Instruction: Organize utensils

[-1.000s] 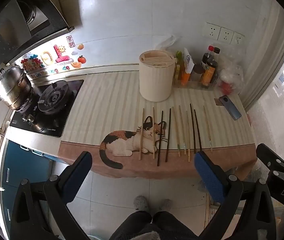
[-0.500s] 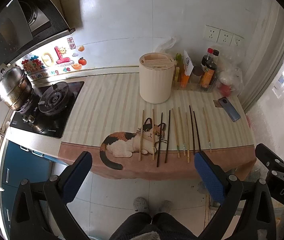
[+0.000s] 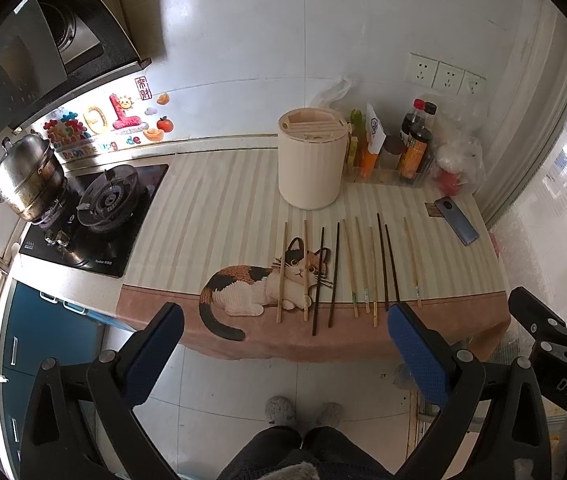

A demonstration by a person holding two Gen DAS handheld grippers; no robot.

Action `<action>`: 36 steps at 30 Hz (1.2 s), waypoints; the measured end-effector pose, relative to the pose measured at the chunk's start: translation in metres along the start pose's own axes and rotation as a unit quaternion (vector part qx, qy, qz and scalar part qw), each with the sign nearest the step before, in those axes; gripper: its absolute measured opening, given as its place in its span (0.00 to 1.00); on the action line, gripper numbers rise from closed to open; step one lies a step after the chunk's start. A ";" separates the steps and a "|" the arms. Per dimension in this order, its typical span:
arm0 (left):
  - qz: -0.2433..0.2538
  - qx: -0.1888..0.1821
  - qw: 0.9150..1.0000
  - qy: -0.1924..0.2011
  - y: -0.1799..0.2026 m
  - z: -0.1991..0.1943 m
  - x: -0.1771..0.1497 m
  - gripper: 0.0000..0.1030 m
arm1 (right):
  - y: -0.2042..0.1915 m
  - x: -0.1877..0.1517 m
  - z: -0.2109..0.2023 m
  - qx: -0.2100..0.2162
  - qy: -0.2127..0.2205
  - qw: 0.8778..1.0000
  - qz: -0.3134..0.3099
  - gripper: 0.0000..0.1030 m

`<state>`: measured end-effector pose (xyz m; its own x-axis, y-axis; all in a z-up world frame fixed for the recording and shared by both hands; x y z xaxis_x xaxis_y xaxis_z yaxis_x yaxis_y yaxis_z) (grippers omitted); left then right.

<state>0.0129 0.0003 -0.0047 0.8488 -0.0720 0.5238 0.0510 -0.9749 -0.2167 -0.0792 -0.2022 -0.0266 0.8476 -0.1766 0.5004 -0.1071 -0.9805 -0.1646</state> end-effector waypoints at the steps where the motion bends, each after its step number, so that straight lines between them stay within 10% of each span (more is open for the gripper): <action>1: 0.000 -0.001 1.000 0.000 0.000 0.000 0.000 1.00 | -0.001 0.001 0.000 0.000 0.001 1.000 -0.001 1.00; 36: -0.005 -0.002 1.000 0.009 -0.004 -0.003 -0.005 1.00 | -0.005 0.009 -0.010 0.004 0.009 1.000 -0.003 1.00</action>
<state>0.0063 0.0035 -0.0040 0.8389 -0.0664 0.5402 0.0565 -0.9766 -0.2077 -0.0764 -0.1997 -0.0124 0.8392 -0.1724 0.5158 -0.0979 -0.9808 -0.1686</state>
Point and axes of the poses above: each gripper's, at about its wrist camera, not at the fingertips, and z roughly the way its jaws point, y to its right, x to its top, the point moved 3 cm from there along z, roughly the way its jaws point, and after that the axes turned 13 degrees about x, right-handed, at the moved point
